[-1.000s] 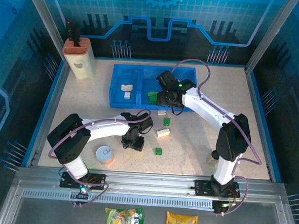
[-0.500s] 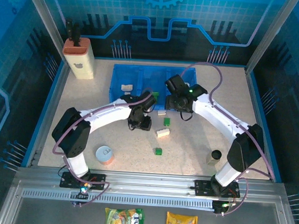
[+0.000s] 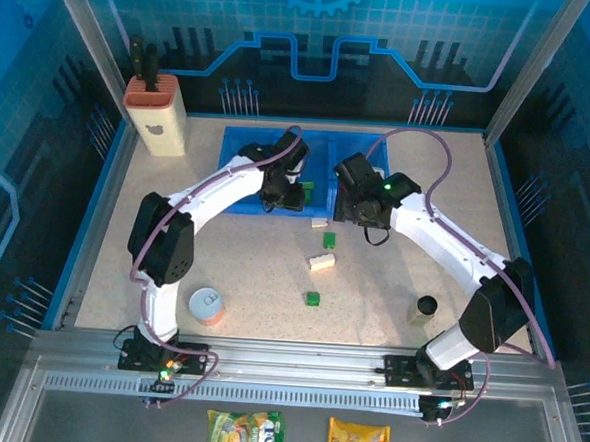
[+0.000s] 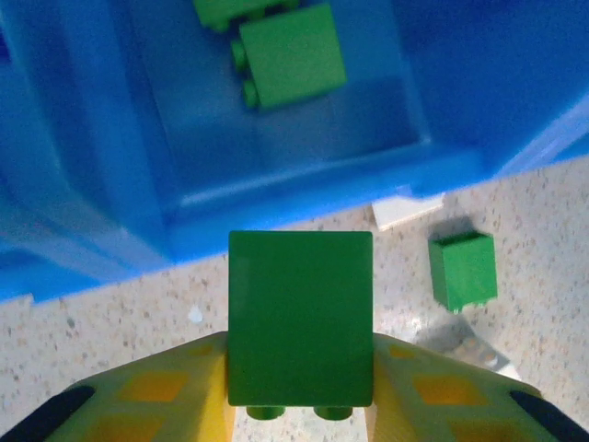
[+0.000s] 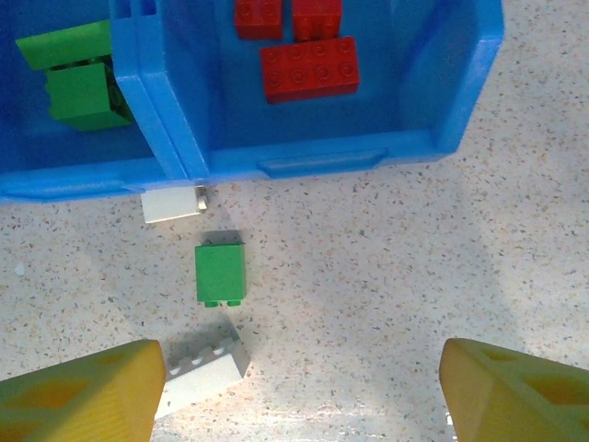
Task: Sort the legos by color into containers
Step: Place the lego in the container.
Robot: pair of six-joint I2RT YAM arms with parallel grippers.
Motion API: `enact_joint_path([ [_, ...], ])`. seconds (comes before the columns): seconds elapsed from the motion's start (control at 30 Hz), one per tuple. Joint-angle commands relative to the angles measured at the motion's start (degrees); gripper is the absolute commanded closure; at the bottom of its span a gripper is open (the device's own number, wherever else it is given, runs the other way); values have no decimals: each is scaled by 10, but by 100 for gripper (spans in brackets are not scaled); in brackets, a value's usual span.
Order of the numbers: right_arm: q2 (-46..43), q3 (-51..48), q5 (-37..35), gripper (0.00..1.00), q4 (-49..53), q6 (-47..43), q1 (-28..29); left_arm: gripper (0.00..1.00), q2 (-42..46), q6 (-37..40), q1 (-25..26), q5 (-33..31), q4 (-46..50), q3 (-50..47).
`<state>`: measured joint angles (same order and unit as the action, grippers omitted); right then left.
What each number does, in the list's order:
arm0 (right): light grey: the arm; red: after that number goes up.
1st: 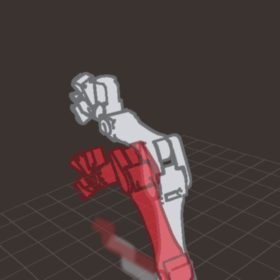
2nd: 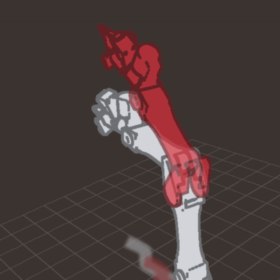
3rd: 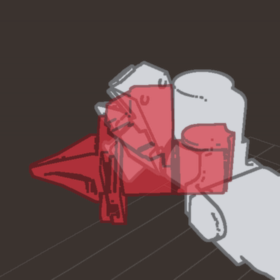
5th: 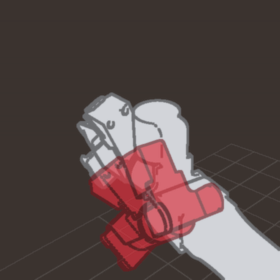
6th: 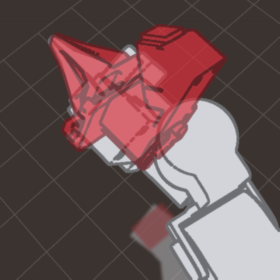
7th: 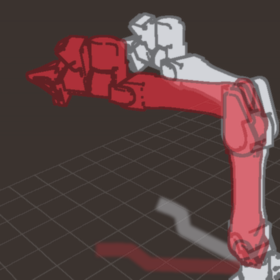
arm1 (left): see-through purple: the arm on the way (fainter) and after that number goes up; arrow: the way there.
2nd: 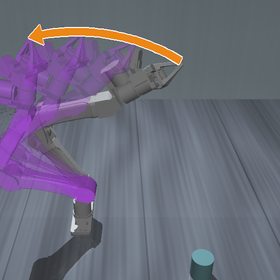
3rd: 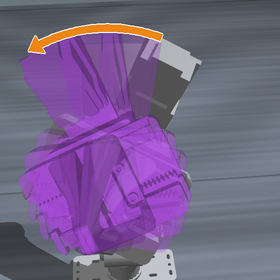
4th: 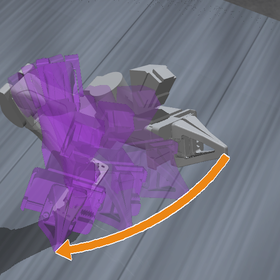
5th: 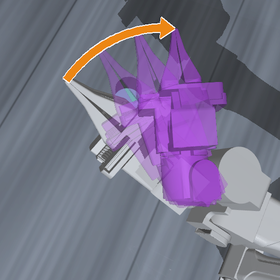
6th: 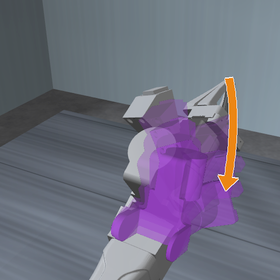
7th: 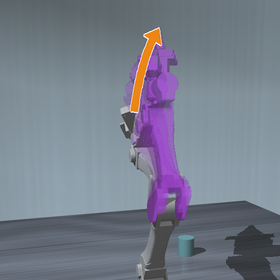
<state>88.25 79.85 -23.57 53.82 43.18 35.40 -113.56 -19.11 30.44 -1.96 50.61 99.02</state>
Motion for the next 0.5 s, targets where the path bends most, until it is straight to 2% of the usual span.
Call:
enact_joint_path([
  [0.0, -23, -12, -15, 21, 23, 16, -6, 61, -38, 14, -8, -14, 26, 48],
  [0.47, -53, -38, -29, 21, 55, 33, 8, 61, -190, -4, -38, -38, 20, 260],
])
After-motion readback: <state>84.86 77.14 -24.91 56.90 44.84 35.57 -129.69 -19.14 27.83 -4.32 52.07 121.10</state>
